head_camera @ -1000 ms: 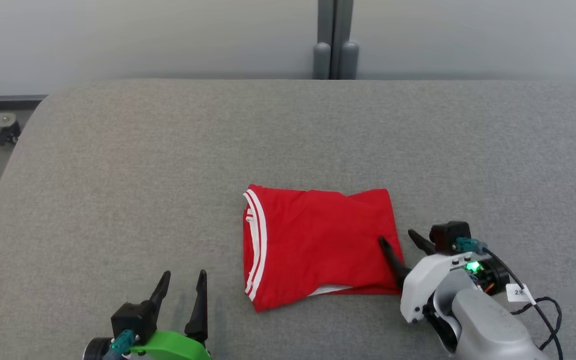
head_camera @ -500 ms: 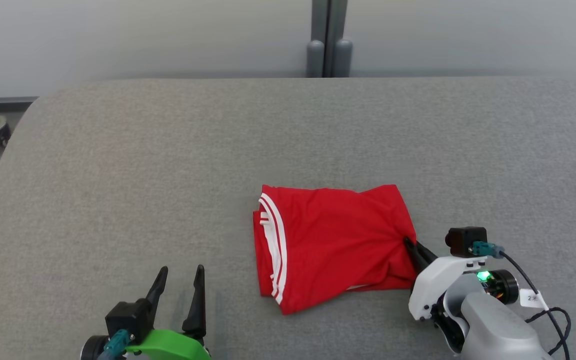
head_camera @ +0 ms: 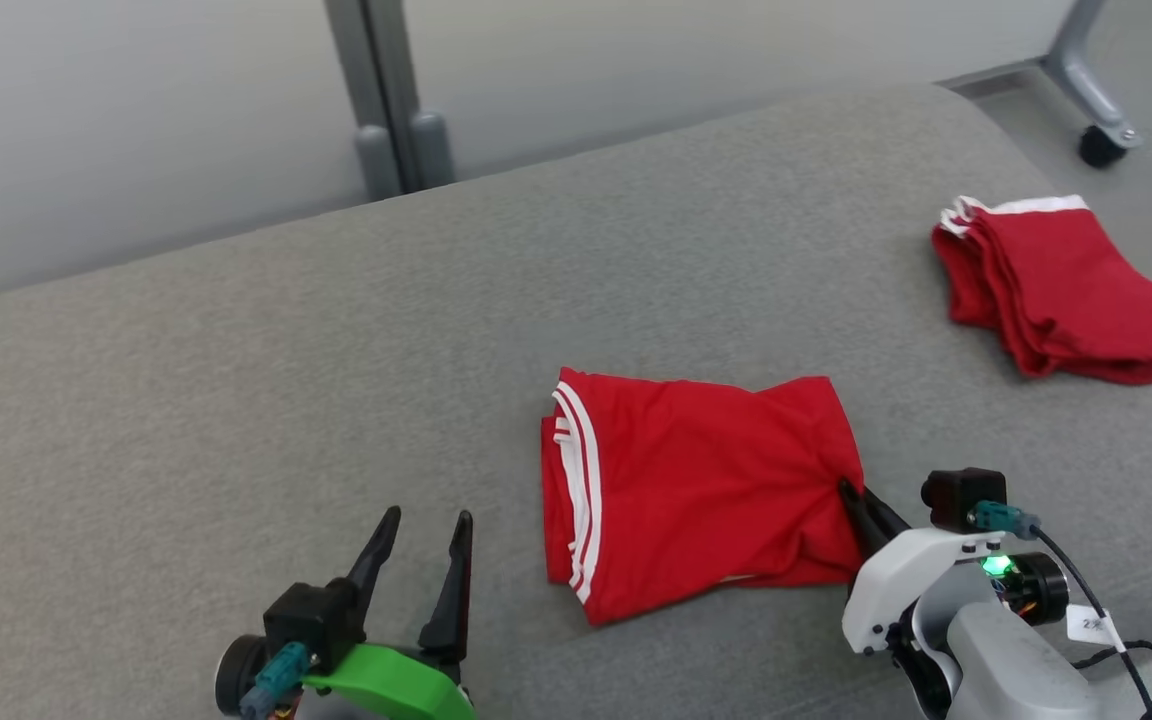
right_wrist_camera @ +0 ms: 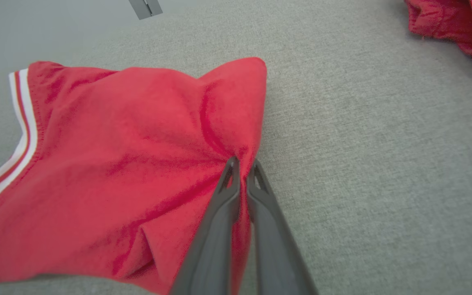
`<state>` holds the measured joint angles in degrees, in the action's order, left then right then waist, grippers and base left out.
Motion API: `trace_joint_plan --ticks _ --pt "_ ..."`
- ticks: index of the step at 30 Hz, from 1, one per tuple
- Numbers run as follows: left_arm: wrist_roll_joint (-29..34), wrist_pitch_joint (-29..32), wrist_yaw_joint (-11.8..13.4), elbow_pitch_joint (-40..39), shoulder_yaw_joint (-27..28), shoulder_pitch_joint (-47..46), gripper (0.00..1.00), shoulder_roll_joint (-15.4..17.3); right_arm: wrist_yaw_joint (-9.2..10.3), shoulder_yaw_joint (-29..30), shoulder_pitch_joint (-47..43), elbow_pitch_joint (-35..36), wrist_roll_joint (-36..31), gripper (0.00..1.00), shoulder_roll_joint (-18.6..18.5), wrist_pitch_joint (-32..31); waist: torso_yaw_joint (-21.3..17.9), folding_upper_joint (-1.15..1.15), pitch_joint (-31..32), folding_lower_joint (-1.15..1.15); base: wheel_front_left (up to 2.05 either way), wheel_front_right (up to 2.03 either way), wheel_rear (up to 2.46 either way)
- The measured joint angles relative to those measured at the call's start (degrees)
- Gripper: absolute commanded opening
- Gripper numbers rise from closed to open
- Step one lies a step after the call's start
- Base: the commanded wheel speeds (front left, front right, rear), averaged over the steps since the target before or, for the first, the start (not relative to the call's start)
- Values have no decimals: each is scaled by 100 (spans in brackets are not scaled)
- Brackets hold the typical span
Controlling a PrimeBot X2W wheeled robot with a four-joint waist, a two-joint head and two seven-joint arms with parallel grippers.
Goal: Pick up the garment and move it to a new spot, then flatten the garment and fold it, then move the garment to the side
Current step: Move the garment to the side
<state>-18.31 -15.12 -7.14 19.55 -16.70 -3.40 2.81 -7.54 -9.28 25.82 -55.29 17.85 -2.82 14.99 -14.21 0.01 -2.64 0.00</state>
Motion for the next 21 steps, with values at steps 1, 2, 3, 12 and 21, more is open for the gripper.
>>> trace_joint_plan --ticks 1,2,3,12,21 --pt "-13 0 0 -11 -25 -12 100 -5 0 26 -29 30 -33 0 -3 0 -114 0 0 0 0 0 0" --pt "-19 0 0 -24 -57 -43 100 -4 0 73 -65 62 -64 0 0 0 -286 0 -3 0 0 0 0" --pt "-19 0 0 -35 -87 -66 100 -4 0 103 -86 86 -78 0 1 0 -396 0 -6 0 0 0 0" --pt "-3 0 -16 -203 -334 -85 100 -5 0 504 -396 382 -109 0 -25 0 -1333 0 -84 0 0 0 0" --pt "25 0 -19 -190 -348 -52 100 -5 0 670 -482 656 -188 0 -229 0 -1553 0 -300 0 0 0 0"
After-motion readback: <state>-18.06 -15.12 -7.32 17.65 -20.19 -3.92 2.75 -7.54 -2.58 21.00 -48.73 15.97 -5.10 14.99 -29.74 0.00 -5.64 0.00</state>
